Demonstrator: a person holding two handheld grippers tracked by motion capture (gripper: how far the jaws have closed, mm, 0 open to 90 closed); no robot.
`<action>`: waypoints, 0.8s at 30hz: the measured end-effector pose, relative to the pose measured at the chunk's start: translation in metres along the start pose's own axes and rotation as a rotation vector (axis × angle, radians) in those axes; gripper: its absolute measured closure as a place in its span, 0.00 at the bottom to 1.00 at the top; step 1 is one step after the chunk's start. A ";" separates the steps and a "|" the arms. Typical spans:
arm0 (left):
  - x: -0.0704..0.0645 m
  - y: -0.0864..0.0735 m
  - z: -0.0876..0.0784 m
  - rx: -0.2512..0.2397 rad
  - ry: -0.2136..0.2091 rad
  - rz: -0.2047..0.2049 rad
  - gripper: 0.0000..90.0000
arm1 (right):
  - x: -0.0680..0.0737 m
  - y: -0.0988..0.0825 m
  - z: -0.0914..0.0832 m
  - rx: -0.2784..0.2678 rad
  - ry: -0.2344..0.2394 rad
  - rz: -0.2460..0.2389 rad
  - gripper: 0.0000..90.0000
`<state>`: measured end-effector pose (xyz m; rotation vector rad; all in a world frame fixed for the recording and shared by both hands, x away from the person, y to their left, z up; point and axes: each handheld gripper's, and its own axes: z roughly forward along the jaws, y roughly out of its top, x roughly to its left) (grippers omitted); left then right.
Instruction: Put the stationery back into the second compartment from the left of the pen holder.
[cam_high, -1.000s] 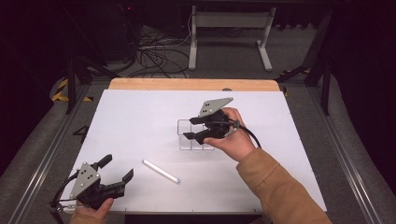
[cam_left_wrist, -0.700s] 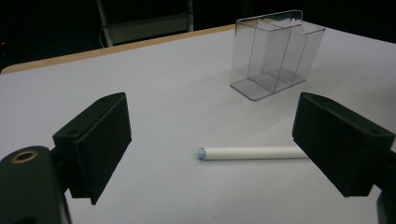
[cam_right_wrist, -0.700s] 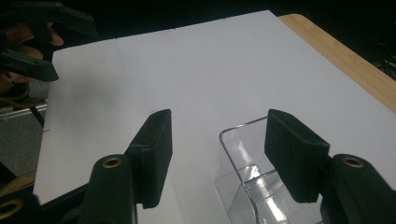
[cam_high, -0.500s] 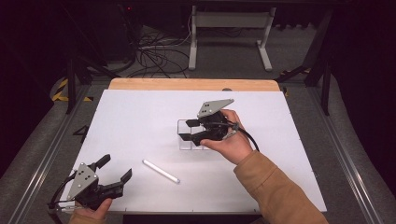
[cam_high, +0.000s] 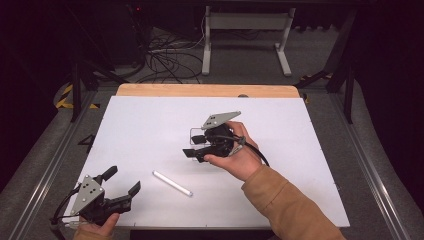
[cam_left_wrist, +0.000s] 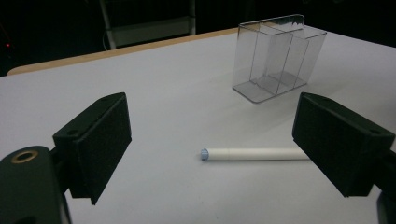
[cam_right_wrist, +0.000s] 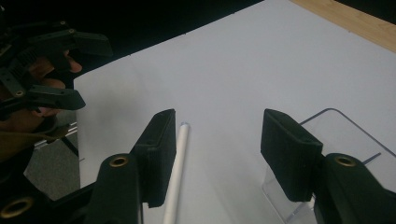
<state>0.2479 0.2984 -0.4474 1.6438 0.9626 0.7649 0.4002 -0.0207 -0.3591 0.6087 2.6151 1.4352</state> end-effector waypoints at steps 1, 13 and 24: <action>0.000 0.000 0.000 -0.002 0.001 -0.001 0.14 | 0.001 0.000 0.001 0.002 -0.001 0.001 0.51; 0.000 0.000 0.000 -0.003 0.002 0.000 0.14 | 0.012 0.000 0.023 0.040 0.002 -0.011 0.50; 0.000 0.000 0.000 0.000 0.004 0.001 0.14 | 0.019 -0.003 0.039 0.078 -0.016 -0.007 0.50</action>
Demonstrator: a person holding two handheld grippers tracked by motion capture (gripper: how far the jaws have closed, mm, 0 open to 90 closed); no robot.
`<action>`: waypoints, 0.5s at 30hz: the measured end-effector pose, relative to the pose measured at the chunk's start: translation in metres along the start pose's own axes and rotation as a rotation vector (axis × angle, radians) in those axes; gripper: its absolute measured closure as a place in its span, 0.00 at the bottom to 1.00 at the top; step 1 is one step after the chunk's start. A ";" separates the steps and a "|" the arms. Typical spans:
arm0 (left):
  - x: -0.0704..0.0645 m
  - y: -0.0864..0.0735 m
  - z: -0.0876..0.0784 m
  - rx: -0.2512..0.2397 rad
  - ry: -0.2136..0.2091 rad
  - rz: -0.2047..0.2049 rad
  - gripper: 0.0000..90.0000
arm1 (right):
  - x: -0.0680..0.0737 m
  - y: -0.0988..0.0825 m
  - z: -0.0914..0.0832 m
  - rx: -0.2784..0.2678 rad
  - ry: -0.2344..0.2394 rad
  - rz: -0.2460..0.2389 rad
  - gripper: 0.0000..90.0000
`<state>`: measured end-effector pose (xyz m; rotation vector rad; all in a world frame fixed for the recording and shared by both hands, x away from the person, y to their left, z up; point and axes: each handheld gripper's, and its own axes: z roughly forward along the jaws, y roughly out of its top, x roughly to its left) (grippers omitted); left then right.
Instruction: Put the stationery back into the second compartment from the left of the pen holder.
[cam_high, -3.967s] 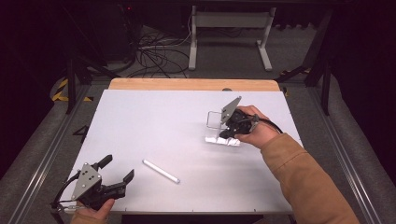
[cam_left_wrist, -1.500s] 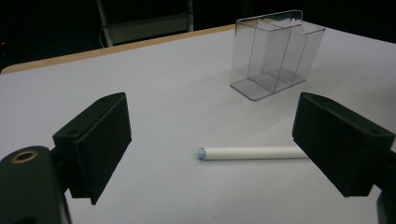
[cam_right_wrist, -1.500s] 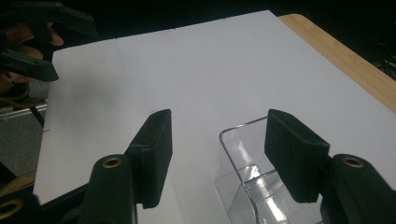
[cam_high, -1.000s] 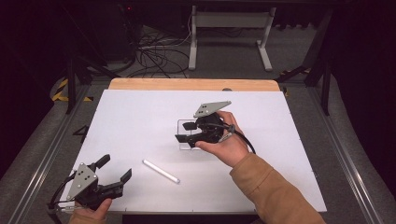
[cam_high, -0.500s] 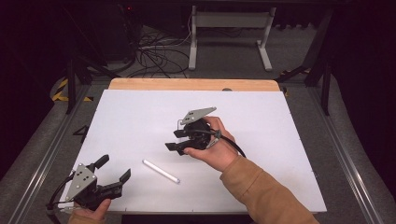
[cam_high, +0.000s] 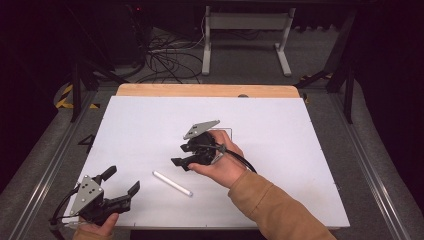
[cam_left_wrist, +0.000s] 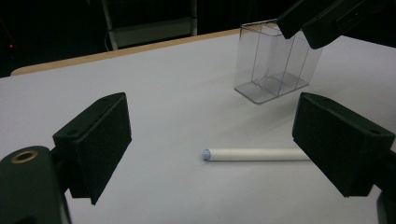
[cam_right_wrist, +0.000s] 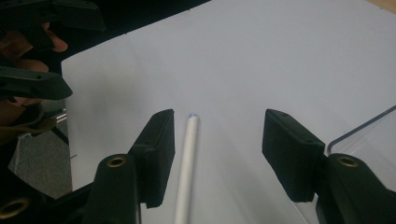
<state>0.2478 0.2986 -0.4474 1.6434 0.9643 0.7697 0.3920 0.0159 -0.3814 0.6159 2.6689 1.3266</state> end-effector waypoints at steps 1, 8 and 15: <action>0.000 0.000 0.000 0.000 -0.001 -0.001 0.14 | 0.000 0.000 0.001 0.004 0.002 -0.004 0.50; 0.000 0.000 0.000 -0.001 0.000 0.001 0.14 | 0.005 -0.002 0.013 0.027 -0.009 -0.002 0.50; 0.000 0.000 0.000 0.001 0.001 -0.002 0.14 | 0.011 -0.006 0.030 0.072 -0.016 0.004 0.50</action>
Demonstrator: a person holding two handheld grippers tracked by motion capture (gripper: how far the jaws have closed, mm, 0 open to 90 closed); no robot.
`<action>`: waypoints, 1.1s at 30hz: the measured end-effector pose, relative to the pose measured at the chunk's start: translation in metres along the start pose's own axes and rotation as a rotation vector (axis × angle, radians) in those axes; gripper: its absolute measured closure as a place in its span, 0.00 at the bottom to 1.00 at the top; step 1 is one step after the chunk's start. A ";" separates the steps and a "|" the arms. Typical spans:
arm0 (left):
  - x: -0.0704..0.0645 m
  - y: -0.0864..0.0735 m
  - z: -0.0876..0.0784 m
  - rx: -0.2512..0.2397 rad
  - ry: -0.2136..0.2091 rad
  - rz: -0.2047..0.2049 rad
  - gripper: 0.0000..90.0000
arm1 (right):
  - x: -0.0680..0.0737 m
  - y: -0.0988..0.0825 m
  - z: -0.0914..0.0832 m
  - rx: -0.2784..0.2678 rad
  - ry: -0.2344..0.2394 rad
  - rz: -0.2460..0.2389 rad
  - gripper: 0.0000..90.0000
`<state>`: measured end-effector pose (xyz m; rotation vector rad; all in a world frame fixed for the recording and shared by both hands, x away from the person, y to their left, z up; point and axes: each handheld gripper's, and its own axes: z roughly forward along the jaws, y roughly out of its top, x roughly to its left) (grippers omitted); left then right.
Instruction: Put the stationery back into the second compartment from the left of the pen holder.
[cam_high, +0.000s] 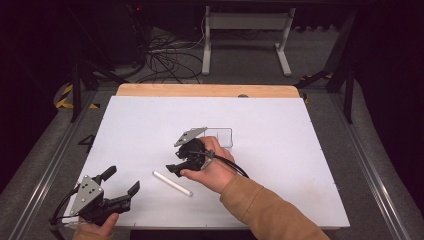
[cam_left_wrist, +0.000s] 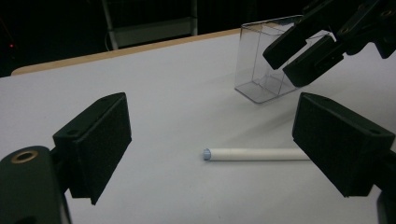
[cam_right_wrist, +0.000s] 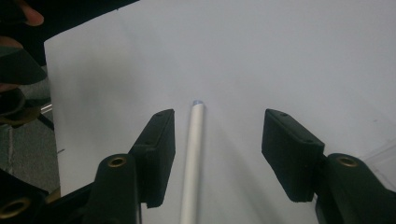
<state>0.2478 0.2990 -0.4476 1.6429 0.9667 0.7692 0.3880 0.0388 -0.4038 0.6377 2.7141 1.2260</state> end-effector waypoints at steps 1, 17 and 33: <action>0.000 0.000 0.000 0.000 0.000 0.000 0.14 | 0.000 0.000 0.002 0.003 0.002 -0.001 0.50; 0.001 0.000 0.000 -0.001 -0.001 -0.003 0.14 | 0.010 -0.007 0.028 0.103 -0.005 0.032 0.49; 0.001 0.000 0.000 0.002 -0.001 -0.003 0.14 | 0.017 -0.013 0.047 0.205 -0.067 0.070 0.59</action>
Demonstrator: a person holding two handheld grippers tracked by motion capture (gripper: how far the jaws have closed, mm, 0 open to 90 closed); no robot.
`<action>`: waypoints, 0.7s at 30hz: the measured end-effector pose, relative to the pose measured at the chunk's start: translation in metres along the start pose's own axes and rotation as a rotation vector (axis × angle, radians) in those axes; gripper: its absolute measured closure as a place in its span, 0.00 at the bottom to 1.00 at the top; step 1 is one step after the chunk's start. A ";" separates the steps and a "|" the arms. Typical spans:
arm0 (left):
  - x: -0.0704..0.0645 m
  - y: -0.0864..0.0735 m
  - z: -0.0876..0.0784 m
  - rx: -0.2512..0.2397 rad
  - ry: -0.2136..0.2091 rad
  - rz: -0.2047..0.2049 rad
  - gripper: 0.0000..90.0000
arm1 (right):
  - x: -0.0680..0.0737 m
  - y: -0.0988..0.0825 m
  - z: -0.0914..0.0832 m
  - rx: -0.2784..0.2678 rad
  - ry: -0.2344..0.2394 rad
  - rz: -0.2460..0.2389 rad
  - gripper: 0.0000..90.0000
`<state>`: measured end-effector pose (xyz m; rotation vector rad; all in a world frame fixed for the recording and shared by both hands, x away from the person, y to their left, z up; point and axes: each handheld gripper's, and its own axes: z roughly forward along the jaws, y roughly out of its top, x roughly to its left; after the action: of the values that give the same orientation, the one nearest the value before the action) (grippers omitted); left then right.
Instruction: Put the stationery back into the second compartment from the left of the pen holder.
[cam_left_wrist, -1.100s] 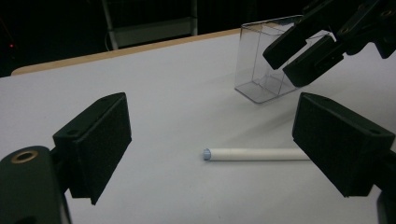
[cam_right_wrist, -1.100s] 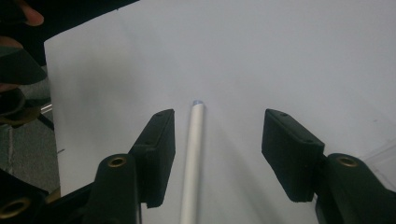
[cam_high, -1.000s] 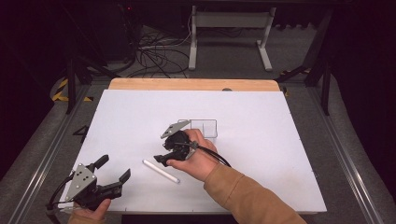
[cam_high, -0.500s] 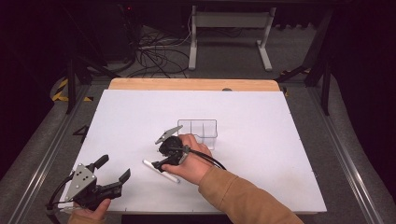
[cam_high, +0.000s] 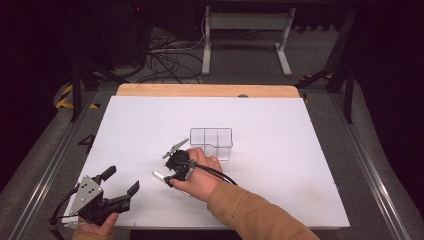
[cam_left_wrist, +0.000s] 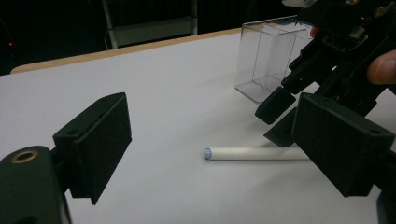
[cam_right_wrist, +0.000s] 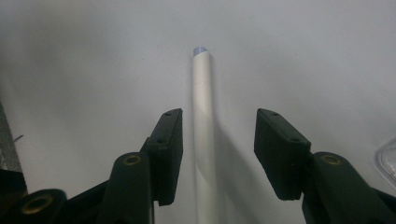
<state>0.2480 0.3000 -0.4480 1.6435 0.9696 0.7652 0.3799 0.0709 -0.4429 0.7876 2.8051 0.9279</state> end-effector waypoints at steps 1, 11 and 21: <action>0.000 0.000 0.000 -0.001 0.001 0.001 0.14 | 0.001 0.000 0.001 0.002 -0.005 0.005 0.60; 0.000 0.000 0.001 0.005 -0.006 0.004 0.14 | 0.010 0.001 0.009 0.044 -0.026 0.028 0.70; 0.000 -0.001 0.001 0.007 -0.002 0.006 0.14 | 0.015 0.003 0.015 0.059 -0.058 0.001 0.77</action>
<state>0.2490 0.2999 -0.4487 1.6539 0.9669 0.7651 0.3720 0.0879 -0.4522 0.8094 2.7942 0.8125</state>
